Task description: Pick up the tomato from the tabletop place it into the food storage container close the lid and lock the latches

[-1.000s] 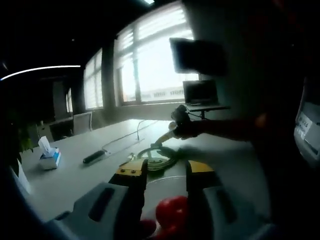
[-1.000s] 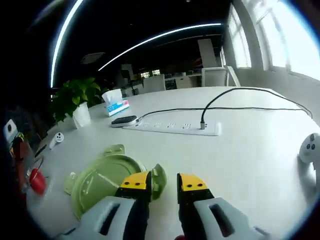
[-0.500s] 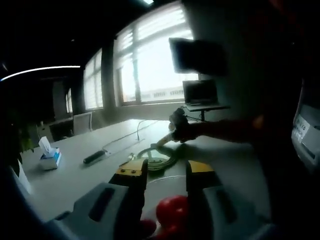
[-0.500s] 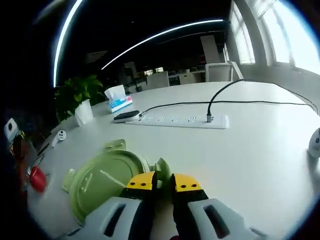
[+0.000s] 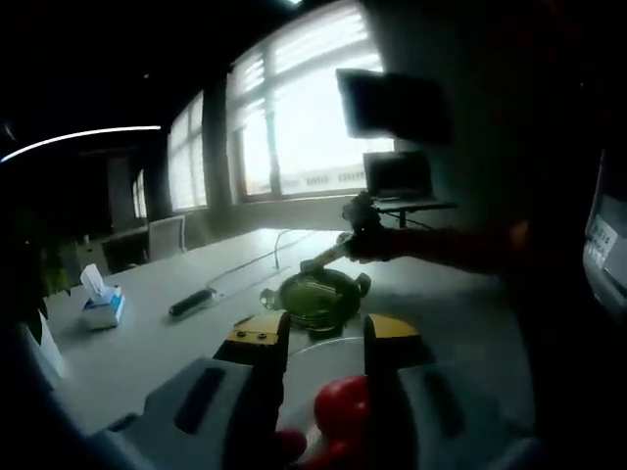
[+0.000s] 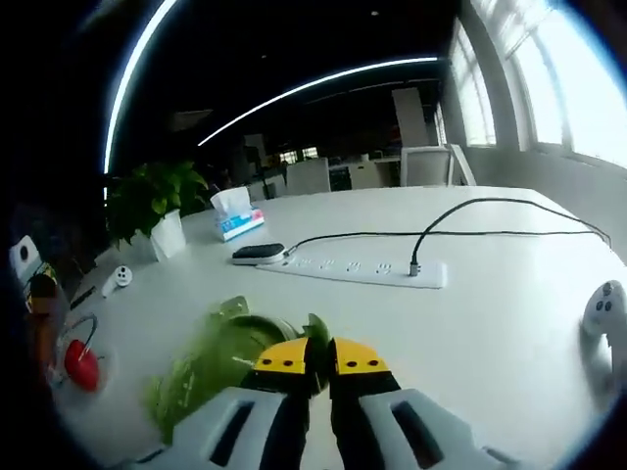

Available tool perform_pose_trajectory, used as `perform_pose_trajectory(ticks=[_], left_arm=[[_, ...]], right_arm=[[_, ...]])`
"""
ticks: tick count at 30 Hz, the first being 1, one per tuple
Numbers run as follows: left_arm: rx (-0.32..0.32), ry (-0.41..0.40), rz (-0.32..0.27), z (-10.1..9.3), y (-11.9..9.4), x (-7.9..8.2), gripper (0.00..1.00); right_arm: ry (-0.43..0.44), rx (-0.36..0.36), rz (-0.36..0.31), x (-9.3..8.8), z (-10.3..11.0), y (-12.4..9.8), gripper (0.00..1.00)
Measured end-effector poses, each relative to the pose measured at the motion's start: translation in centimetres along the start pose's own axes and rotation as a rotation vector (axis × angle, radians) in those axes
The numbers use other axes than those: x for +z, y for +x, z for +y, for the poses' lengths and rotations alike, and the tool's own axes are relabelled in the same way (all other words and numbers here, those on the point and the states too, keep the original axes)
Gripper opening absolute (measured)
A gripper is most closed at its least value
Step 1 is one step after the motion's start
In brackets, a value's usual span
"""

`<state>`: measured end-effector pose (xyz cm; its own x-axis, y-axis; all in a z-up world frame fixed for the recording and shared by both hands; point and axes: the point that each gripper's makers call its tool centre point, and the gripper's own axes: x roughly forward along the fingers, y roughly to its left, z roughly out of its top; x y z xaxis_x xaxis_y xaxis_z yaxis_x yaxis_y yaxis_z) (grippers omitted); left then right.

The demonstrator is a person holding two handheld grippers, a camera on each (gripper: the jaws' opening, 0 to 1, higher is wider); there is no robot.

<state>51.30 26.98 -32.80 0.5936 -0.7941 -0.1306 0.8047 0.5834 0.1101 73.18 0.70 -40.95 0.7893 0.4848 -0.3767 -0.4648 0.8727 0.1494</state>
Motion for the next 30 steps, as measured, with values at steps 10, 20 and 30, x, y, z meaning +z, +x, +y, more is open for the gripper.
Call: perform_pose_trajectory(ticks=[10, 20, 30], left_arm=[[-0.014, 0.000, -0.020, -0.6, -0.5, 0.6, 0.22], [0.010, -0.062, -0.076, 1.1, -3.8, 1.2, 0.22], [0.044, -0.001, -0.062, 1.6, -6.5, 0.0, 0.22]], right_arm=[[-0.114, 0.002, -0.065, 4.6, 4.0, -3.2, 0.01], [-0.267, 0.005, -0.108, 8.0, 8.9, -6.9, 0.01], [-0.385, -0.007, -0.121, 9.3, 13.8, -9.2, 0.01]])
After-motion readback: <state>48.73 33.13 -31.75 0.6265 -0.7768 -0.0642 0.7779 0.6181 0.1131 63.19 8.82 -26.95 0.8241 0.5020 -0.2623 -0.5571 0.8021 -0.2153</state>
